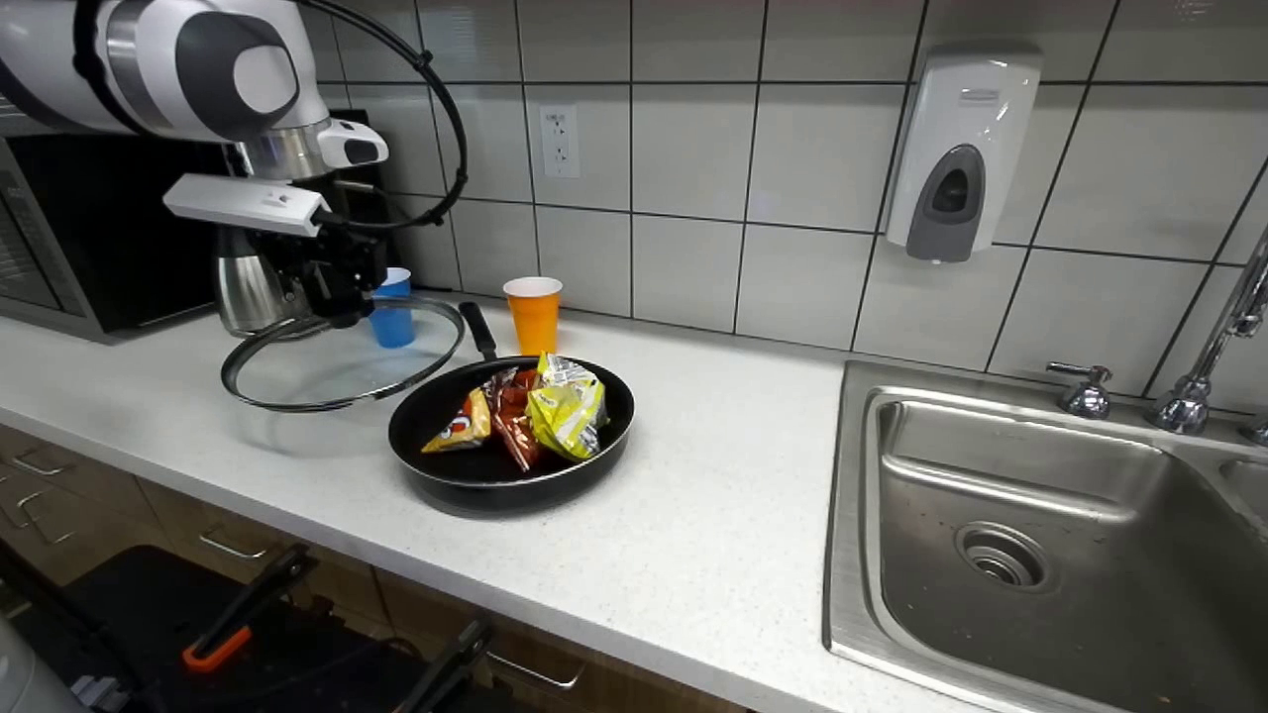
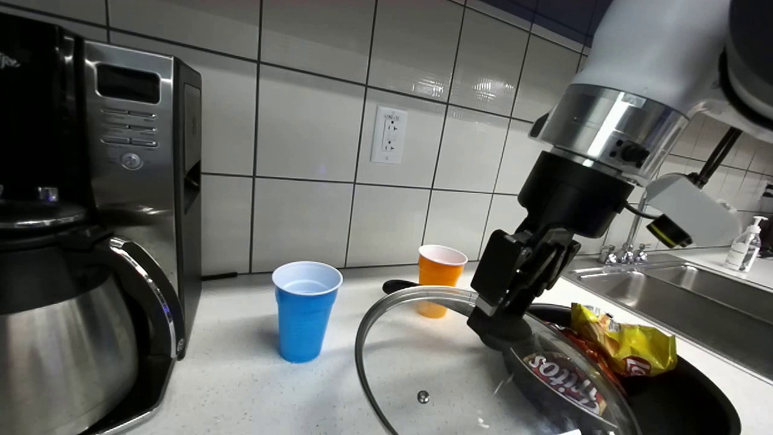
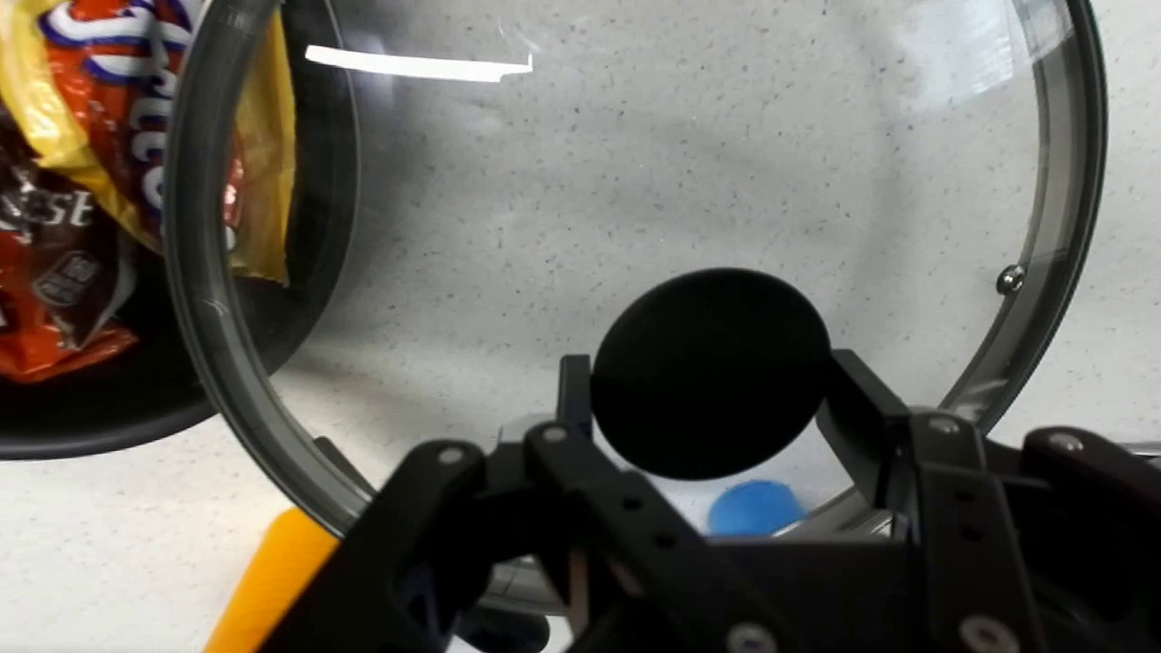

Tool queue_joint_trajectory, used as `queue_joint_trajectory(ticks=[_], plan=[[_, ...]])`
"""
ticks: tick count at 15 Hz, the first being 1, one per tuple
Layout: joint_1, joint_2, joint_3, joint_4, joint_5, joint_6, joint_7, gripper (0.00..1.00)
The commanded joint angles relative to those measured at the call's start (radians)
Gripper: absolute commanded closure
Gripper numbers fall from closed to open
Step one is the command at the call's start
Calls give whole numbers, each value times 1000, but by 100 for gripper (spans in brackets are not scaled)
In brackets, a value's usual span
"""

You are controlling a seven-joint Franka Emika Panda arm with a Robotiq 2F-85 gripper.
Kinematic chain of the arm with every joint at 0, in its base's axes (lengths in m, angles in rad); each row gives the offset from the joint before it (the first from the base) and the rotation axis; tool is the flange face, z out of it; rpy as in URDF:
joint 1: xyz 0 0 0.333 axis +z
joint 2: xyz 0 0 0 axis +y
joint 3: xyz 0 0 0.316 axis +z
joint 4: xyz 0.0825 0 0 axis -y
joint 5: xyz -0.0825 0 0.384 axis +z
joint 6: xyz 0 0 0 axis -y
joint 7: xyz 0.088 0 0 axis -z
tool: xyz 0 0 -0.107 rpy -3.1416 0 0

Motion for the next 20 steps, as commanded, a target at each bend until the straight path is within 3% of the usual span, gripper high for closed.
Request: queue_joint_trajectory(ticks=[1,14,15,20], plan=[[-27,-118,-24,-54,-9,-27,24,61],[-141,-365,-159,-239,-15,-39,18,61],[-157,-335,-171,-198,-19,-46,20,61],[-178,-333,-255,-204,21,-28,-14,61]])
